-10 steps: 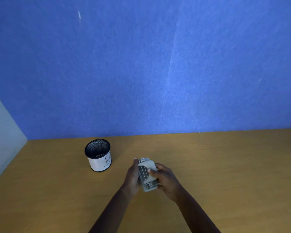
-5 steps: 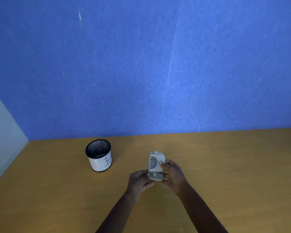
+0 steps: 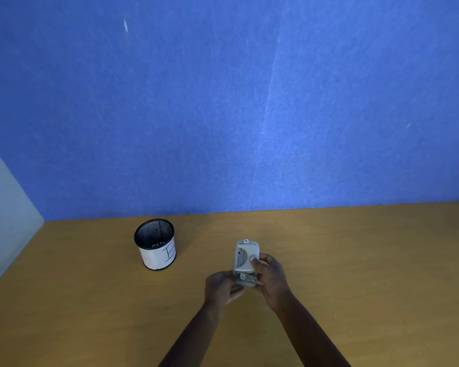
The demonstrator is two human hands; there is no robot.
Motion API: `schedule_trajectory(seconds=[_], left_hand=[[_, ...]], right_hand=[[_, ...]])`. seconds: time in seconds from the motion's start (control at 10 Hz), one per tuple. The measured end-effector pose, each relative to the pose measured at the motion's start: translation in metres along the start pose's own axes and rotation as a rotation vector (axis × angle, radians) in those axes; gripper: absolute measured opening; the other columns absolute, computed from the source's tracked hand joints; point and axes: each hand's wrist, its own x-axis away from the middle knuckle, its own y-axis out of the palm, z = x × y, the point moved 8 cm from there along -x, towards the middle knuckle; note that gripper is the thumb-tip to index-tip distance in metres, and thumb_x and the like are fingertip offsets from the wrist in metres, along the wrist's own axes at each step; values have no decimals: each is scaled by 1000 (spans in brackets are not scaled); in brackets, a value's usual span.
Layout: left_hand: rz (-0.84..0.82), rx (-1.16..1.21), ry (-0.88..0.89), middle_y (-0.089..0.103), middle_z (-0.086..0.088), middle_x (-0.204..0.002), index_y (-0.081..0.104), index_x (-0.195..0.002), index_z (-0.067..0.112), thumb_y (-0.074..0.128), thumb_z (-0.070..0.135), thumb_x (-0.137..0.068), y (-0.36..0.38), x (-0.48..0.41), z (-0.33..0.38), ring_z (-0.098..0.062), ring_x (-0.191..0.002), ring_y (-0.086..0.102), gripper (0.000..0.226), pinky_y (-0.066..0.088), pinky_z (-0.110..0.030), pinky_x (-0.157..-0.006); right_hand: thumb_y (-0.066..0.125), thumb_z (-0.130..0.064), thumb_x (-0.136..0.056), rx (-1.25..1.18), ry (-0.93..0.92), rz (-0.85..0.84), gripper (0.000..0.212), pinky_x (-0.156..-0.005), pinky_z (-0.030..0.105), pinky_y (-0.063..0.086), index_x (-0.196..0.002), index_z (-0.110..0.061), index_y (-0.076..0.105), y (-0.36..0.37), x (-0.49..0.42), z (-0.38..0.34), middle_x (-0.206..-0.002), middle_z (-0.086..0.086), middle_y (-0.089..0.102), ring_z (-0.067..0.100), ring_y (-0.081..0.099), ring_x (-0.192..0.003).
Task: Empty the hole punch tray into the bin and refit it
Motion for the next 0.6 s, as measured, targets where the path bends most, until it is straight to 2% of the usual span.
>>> schedule_trajectory(seconds=[0.1, 0.2, 0.3, 0.4, 0.5, 0.6], left_hand=[[-47, -3, -34, 67, -2, -40, 62, -71, -2, 52, -9, -87, 4, -2, -1, -9, -36, 65, 20, 55, -19, -43], [-17, -34, -6, 67, -2, -41, 63, -89, -13, 47, -11, -90, 3, -8, -7, -8, -36, 64, 16, 55, -17, -41], [21, -73, 16, 65, -11, -63, 57, -106, -23, 42, -13, -91, 1, -12, -12, -8, -37, 65, 24, 55, -17, -41], [-34, -79, -27, 65, -22, -83, 52, -113, -25, 40, -13, -92, 8, -10, -22, -20, -46, 67, 26, 60, -27, -60], [-84, -152, -69, 59, -33, -105, 55, -111, -18, 42, -11, -93, 11, -3, -25, -41, -90, 64, 24, 49, -41, -88], [-86, -202, -26, 57, -14, -77, 57, -72, 4, 46, -10, -88, 7, 0, -25, -26, -76, 59, 24, 52, -19, -63]], right_hand=[[50, -6, -93, -20, -3, 27, 11, -56, 29, 46, -103, -3, 53, -4, -2, 2, -97, 22, 57, 24, 56, -66], [50, -6, -93, -1, 5, 29, 10, -55, 28, 47, -102, -3, 53, -6, -2, 4, -93, 21, 58, 24, 57, -64], [52, -6, -92, 82, -9, 43, 10, -60, 33, 47, -100, -2, 55, -8, -6, 6, -91, 21, 60, 29, 60, -73], [53, -6, -91, 162, -32, 71, 19, -71, 41, 47, -106, 5, 57, -16, -14, 10, -95, 25, 60, 32, 59, -86], [51, -6, -92, 228, 12, 80, 24, -64, 35, 45, -109, 9, 57, -24, -21, 17, -92, 22, 58, 28, 57, -82], [52, -6, -90, 338, 7, 140, 26, -69, 37, 44, -111, 9, 57, -38, -29, 19, -92, 21, 58, 29, 59, -85]])
